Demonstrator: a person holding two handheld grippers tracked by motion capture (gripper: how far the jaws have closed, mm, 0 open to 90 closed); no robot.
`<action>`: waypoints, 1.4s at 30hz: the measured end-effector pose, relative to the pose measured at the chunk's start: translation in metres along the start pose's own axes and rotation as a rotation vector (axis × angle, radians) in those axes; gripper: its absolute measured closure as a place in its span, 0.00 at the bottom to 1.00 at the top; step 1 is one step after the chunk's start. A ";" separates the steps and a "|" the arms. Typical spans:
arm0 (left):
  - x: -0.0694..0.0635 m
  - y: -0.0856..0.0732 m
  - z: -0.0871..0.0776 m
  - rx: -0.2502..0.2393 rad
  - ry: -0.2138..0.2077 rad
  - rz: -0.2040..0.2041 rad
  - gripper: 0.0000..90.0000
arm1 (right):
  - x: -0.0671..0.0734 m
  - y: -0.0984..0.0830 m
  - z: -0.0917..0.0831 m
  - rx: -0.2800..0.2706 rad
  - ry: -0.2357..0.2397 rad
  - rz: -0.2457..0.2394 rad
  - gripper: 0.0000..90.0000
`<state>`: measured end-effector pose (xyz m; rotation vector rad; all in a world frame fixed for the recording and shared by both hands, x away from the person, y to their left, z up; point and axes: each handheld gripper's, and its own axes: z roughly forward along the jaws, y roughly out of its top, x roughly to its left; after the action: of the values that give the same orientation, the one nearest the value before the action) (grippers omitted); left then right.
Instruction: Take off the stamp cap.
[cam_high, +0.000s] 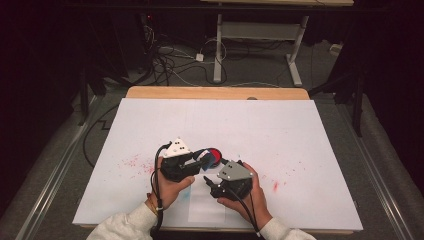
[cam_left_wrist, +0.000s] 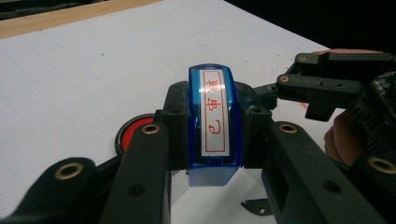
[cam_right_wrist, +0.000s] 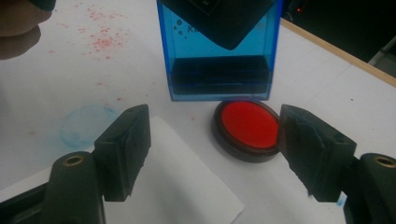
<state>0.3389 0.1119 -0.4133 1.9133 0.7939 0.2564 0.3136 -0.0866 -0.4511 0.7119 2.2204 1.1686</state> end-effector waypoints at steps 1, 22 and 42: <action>-0.001 0.000 0.001 0.002 -0.007 -0.002 0.76 | 0.000 0.000 0.000 -0.002 -0.001 0.004 0.30; -0.004 0.002 0.006 -0.030 -0.052 -0.066 0.76 | -0.004 0.004 -0.003 -0.036 -0.026 0.037 0.38; -0.011 0.003 0.009 -0.016 -0.062 -0.062 0.76 | -0.003 0.004 0.002 -0.003 -0.076 0.010 0.43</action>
<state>0.3369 0.0976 -0.4135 1.8693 0.8063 0.1638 0.3176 -0.0852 -0.4479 0.7541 2.1544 1.1306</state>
